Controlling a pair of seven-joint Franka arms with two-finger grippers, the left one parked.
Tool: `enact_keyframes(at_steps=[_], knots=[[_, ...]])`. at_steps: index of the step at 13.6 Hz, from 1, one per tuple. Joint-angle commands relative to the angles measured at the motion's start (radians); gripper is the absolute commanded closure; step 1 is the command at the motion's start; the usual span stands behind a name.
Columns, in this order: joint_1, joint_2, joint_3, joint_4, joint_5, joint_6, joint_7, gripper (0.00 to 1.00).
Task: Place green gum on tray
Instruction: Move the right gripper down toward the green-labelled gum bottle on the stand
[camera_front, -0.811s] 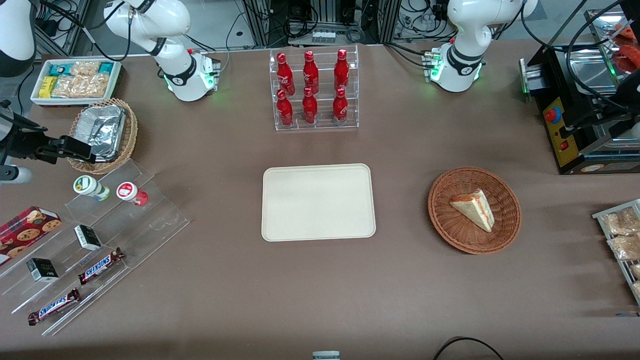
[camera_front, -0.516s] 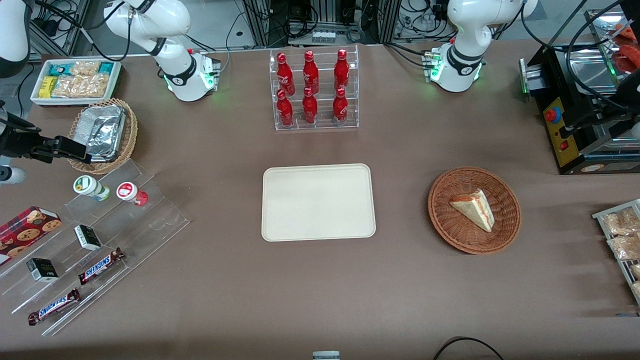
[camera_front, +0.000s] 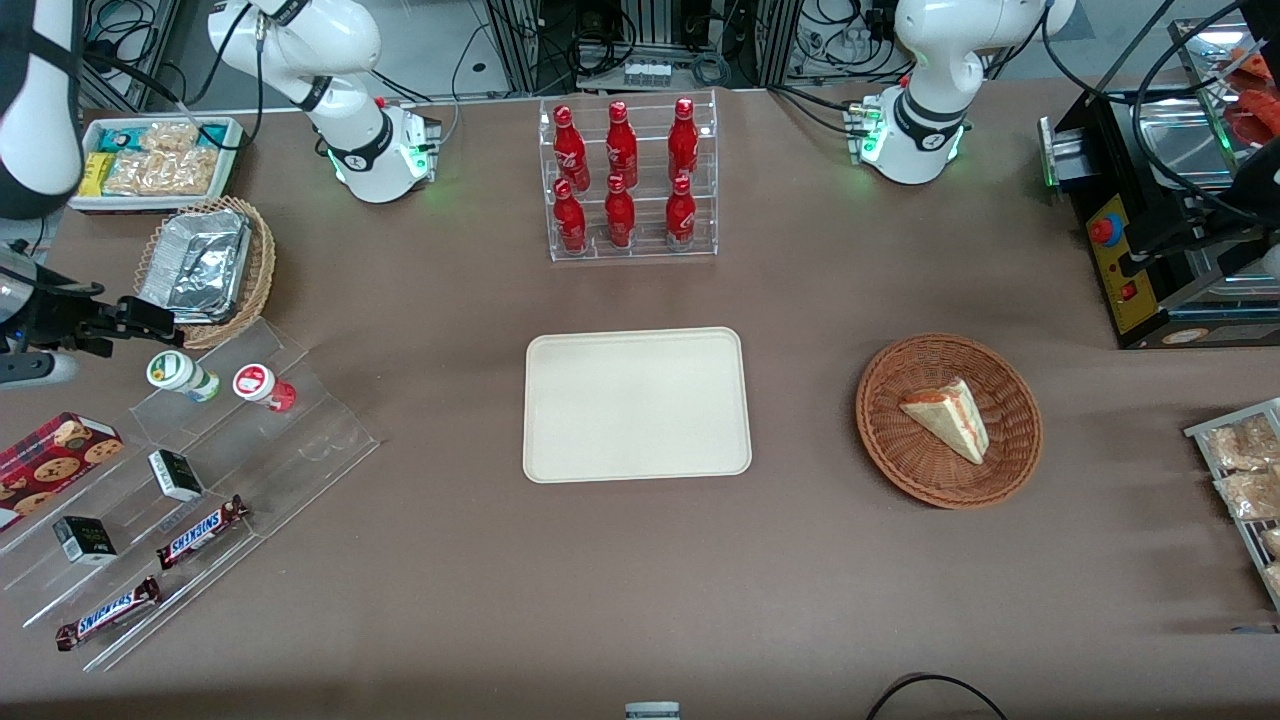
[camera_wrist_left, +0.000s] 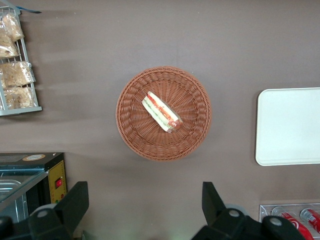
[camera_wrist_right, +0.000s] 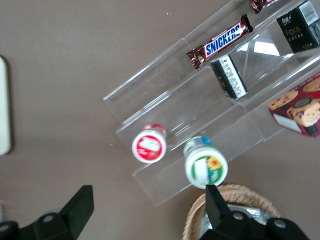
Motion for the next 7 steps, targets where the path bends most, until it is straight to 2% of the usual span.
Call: enact_keyframes(at_steps=[1, 3, 7], knots=[[-0.006, -0.075, -0.044, -0.162, -0.001, 0.157, -0.199, 0.01], [-0.007, -0.069, -0.055, -0.207, 0.0, 0.245, -0.317, 0.01], [-0.015, -0.063, -0.078, -0.258, 0.003, 0.303, -0.491, 0.01]])
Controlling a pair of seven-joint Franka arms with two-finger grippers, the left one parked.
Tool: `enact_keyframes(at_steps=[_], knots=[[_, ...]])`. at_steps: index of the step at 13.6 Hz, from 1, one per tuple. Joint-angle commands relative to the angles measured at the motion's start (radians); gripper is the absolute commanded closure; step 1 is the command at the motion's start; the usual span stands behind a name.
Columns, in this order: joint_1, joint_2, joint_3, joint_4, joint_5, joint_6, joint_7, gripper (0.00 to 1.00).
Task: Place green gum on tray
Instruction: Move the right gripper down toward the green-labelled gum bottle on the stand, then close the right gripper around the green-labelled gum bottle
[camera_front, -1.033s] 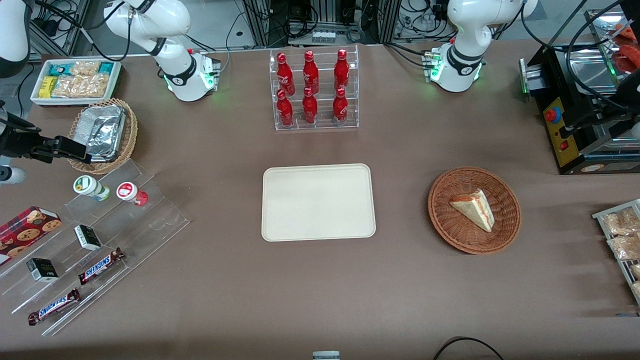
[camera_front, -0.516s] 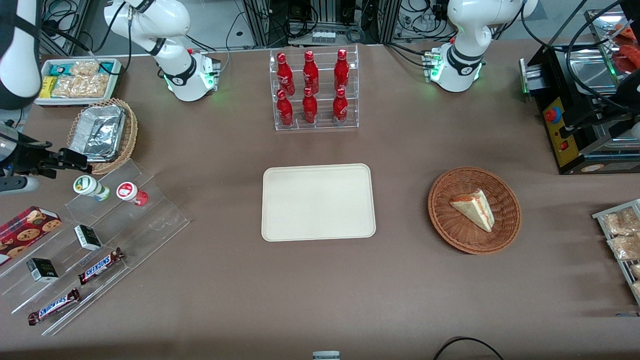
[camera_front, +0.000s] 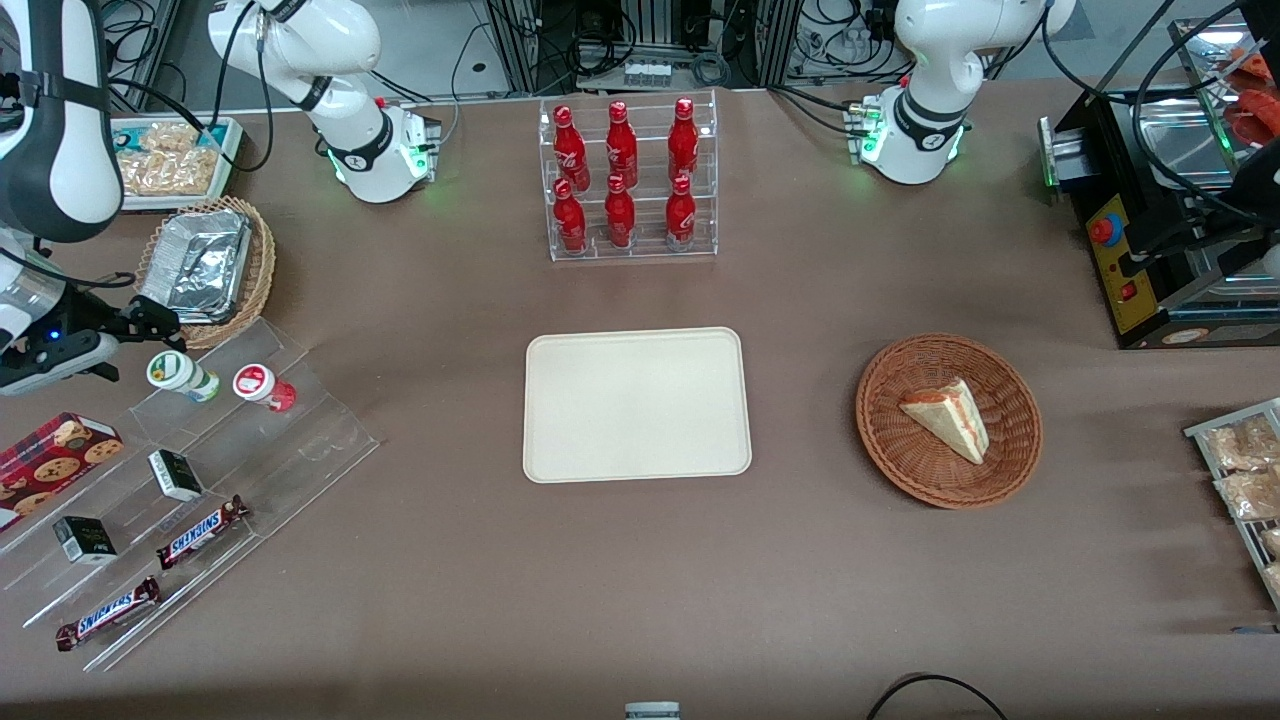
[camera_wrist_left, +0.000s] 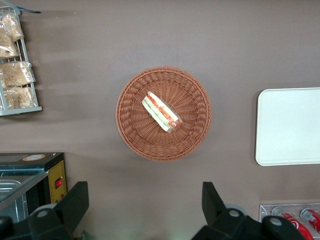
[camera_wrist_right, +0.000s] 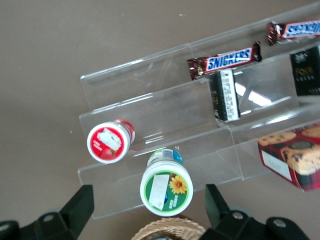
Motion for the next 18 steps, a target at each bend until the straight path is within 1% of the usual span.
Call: enact_keyframes(at_steps=[1, 5, 9, 15, 16, 18], knots=[[-0.012, -0.027, -0.01, -0.066, 0.003, 0.067, -0.073, 0.01], [-0.012, -0.024, -0.022, -0.122, 0.003, 0.142, -0.086, 0.01], [-0.012, 0.002, -0.031, -0.129, 0.003, 0.192, -0.107, 0.01], [-0.012, 0.032, -0.03, -0.133, 0.006, 0.219, -0.105, 0.01], [-0.01, 0.033, -0.031, -0.133, 0.019, 0.219, -0.105, 0.03], [-0.009, 0.042, -0.031, -0.133, 0.022, 0.226, -0.105, 0.09]])
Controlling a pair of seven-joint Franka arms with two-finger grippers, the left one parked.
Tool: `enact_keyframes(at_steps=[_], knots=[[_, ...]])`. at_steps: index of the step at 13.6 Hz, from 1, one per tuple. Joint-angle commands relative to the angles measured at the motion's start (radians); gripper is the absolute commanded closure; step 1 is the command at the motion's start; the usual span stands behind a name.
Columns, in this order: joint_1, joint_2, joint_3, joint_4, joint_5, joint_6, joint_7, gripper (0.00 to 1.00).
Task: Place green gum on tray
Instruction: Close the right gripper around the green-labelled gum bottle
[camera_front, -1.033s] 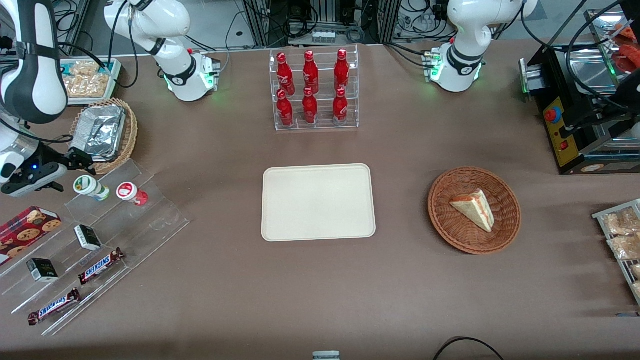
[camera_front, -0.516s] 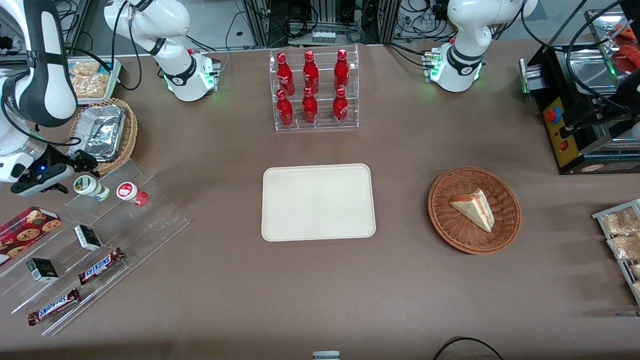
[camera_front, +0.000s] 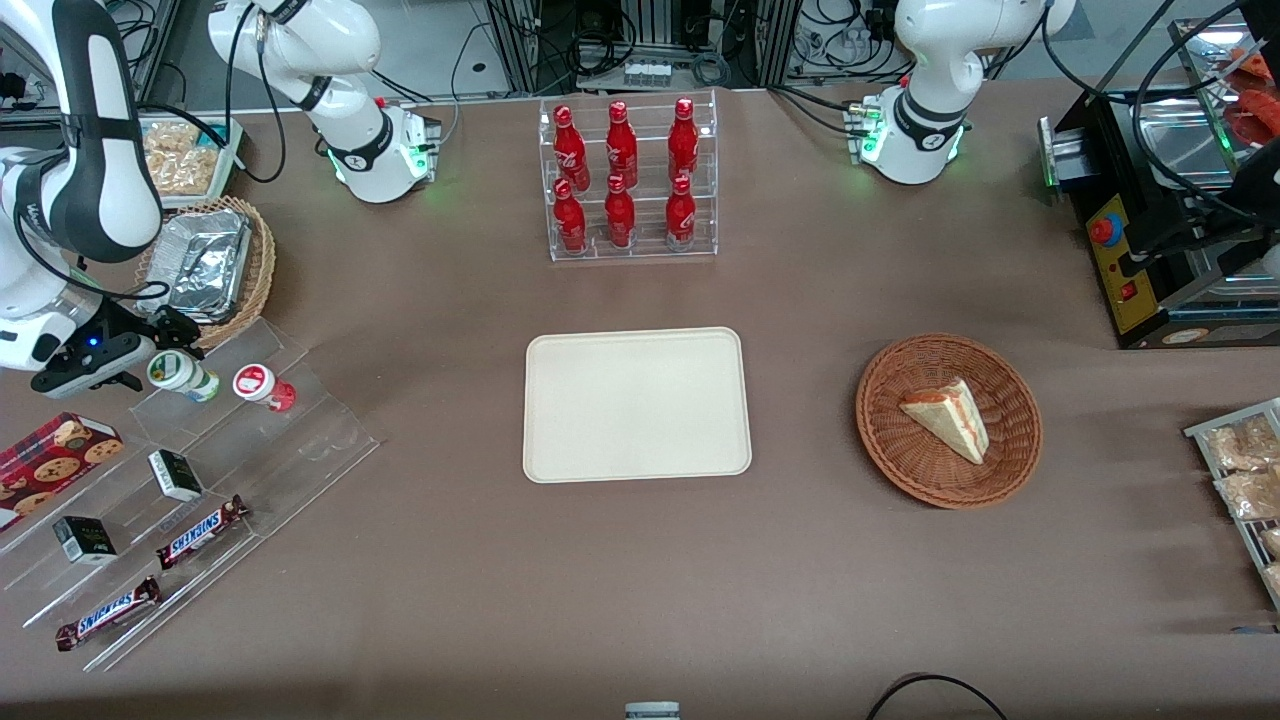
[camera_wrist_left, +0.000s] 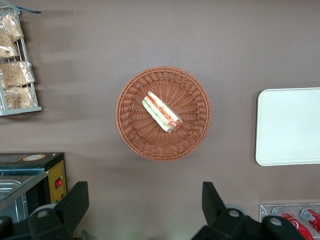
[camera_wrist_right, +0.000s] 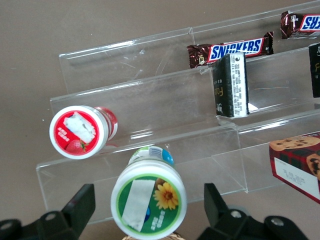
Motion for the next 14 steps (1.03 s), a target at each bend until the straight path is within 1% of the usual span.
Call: enact_keyframes(at_steps=[1, 3, 4, 5, 7, 10, 12, 14], knots=[[-0.007, 0.004, 0.002, -0.01, 0.019, 0.03, -0.021, 0.23], [-0.004, 0.006, 0.002, -0.009, 0.019, 0.026, -0.021, 0.76], [-0.004, 0.006, 0.002, -0.007, 0.019, 0.025, -0.018, 0.95], [-0.003, 0.004, 0.003, -0.004, 0.019, 0.017, -0.015, 1.0], [0.001, -0.003, 0.005, 0.013, 0.019, -0.009, -0.011, 1.0], [0.007, -0.008, 0.012, 0.133, 0.024, -0.183, -0.007, 1.0], [0.036, -0.005, 0.012, 0.235, 0.026, -0.317, 0.012, 1.0], [0.089, -0.007, 0.011, 0.307, 0.026, -0.413, 0.08, 1.0]])
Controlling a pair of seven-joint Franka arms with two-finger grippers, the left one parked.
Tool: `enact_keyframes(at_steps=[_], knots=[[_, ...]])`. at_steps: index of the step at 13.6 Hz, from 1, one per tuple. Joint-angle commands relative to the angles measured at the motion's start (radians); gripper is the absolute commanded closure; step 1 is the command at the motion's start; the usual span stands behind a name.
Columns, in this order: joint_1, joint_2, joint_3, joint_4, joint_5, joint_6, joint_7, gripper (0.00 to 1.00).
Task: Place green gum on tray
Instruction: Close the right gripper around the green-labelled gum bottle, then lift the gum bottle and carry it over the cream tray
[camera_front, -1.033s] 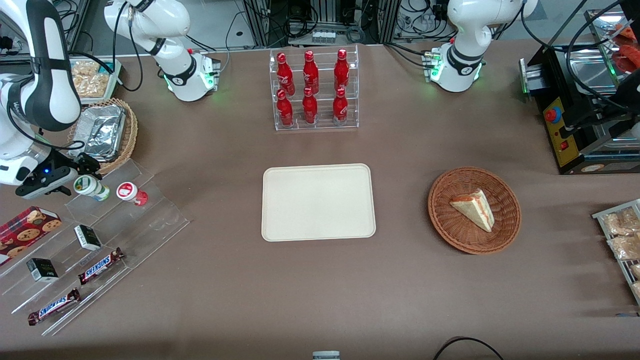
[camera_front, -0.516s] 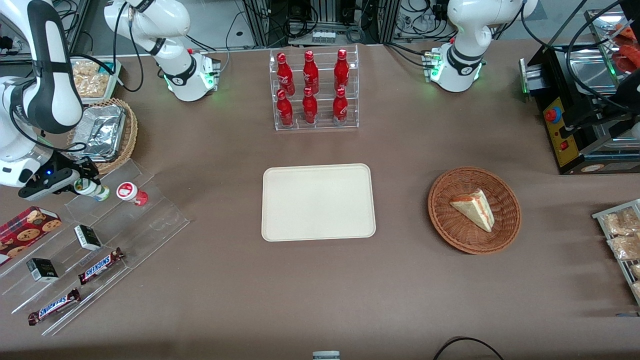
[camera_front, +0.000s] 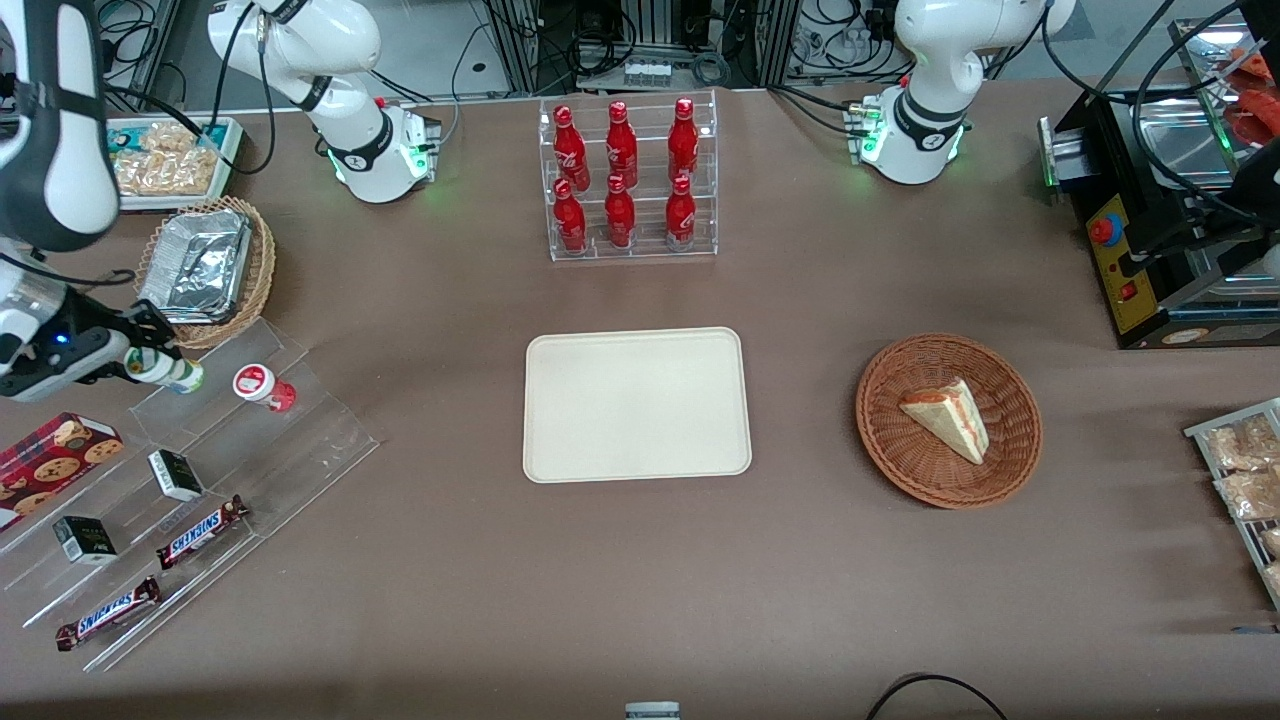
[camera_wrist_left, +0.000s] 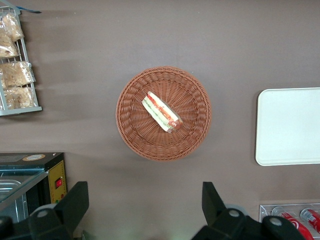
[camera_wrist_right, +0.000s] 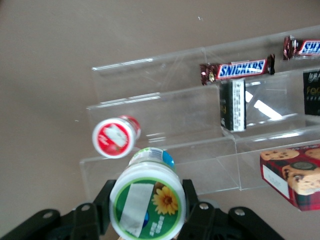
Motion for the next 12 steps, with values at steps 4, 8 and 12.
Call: enact_keyframes(at_steps=[4, 8, 12], knots=[[0.186, 0.006, 0.0, 0.172, 0.02, -0.249, 0.311, 1.0], [0.368, 0.015, 0.0, 0.189, 0.032, -0.255, 0.584, 1.0], [0.551, 0.094, 0.015, 0.235, 0.034, -0.209, 0.902, 1.0]])
